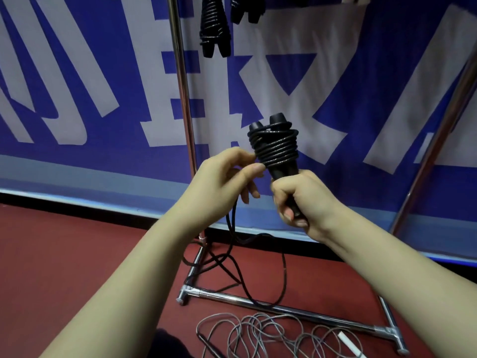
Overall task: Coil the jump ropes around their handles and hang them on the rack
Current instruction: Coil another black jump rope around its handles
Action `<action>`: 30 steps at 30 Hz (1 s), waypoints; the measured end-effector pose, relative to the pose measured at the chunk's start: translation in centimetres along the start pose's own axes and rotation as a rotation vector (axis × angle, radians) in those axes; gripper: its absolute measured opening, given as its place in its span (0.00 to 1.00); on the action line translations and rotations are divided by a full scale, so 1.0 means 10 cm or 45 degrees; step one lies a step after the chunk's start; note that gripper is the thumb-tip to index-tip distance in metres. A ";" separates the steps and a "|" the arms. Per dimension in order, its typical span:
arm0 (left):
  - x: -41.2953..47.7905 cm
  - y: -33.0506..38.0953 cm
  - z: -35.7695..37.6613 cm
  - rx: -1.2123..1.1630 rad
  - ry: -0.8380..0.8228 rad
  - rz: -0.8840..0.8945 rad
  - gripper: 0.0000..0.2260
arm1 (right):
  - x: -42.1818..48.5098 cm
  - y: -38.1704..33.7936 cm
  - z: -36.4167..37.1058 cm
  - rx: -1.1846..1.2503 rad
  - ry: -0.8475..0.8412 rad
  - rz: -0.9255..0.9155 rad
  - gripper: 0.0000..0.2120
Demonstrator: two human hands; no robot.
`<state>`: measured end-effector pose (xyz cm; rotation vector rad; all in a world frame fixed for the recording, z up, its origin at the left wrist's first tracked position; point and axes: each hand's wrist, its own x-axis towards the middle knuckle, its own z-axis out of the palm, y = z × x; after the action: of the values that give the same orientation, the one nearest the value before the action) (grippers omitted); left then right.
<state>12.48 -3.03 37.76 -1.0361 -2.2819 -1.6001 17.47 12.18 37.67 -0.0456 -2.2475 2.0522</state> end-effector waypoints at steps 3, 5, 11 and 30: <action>0.01 -0.01 0.00 0.134 0.037 0.053 0.08 | 0.01 -0.02 -0.03 0.025 0.035 -0.022 0.14; 0.03 -0.01 -0.02 0.050 -0.052 -0.009 0.08 | 0.01 -0.03 -0.06 0.029 0.023 -0.037 0.13; 0.03 0.01 -0.01 -0.637 -0.380 -0.295 0.10 | 0.02 0.03 -0.08 0.164 -0.073 0.009 0.08; 0.01 0.01 -0.17 -0.471 -0.127 0.010 0.02 | -0.12 -0.01 -0.02 0.754 -0.864 0.187 0.11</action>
<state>12.10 -4.46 38.58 -1.2252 -2.0805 -2.0634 18.71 12.30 37.73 0.6316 -1.8120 3.0800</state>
